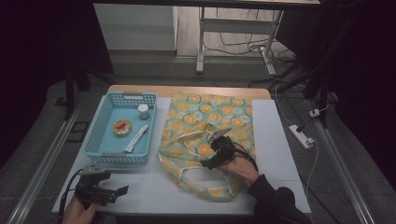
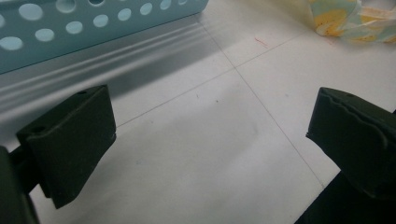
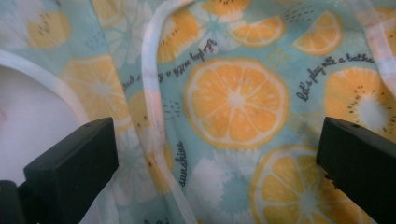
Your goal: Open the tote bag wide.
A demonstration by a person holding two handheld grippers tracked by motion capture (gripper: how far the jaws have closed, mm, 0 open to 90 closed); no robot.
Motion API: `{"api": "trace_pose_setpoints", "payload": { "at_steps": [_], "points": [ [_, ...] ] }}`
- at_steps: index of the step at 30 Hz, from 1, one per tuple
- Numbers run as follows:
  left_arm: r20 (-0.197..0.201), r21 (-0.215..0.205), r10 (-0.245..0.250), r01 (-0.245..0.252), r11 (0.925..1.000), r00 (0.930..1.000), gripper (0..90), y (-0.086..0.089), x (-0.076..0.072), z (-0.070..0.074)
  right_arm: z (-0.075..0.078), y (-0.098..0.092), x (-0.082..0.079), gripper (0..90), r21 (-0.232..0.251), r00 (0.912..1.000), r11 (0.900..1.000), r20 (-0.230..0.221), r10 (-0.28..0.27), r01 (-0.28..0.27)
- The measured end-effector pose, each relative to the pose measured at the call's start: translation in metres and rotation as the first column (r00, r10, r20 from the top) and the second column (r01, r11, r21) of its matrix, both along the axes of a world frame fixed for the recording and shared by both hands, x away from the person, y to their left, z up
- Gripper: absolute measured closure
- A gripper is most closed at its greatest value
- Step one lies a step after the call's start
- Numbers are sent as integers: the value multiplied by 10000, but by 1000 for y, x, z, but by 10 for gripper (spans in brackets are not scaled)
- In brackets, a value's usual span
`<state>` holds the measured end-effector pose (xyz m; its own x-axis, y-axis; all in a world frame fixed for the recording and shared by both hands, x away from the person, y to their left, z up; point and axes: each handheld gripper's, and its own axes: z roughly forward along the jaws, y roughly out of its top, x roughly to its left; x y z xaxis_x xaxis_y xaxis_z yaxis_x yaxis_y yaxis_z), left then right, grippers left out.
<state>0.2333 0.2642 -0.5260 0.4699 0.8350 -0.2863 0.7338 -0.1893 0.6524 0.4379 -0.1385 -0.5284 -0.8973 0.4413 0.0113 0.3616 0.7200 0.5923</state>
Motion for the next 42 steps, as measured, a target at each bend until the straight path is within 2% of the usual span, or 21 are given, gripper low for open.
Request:
{"api": "trace_pose_setpoints", "payload": {
  "at_steps": [3,4,6,7,17,18,19,23,26,31,42],
  "points": [
    [-3,6,1,-1,10000,10000,9,0,0,0,-1,2,-3,9,-311,9993,9994,333,147,-136],
    [-3,10,0,0,10000,10000,8,0,0,0,-1,2,-4,29,-271,9993,9995,328,184,-175],
    [-2,42,-4,4,10000,10000,9,0,0,0,2,0,-6,139,-230,9985,9989,361,409,-400],
    [-4,44,-6,6,10000,10000,9,0,0,0,2,0,-6,139,-230,9985,9989,361,409,-400],
    [-10,65,-15,15,10000,10000,9,0,0,0,10,0,-17,637,-218,9920,9922,275,1232,-1226],
    [-26,62,-18,19,10000,10000,9,0,0,0,11,-1,-17,727,-206,9916,9918,249,1266,-1261],
    [-30,63,-19,19,10000,10000,9,0,0,0,11,-1,-17,727,-206,9916,9918,249,1266,-1261],
    [-43,47,-12,12,10000,10000,10,0,0,0,12,-2,-14,888,-131,9913,9912,-30,1315,-1316],
    [-45,60,-22,22,10000,10000,10,0,0,0,12,-3,-13,900,-52,9917,9919,-205,1268,-1269],
    [-41,55,-14,14,10000,10000,10,0,0,0,20,-3,-14,900,224,9933,9931,34,1154,-1155],
    [-72,44,9,-9,10000,10000,10,0,1,0,38,-8,-10,900,866,9953,9916,210,945,-960]
  ]
}}
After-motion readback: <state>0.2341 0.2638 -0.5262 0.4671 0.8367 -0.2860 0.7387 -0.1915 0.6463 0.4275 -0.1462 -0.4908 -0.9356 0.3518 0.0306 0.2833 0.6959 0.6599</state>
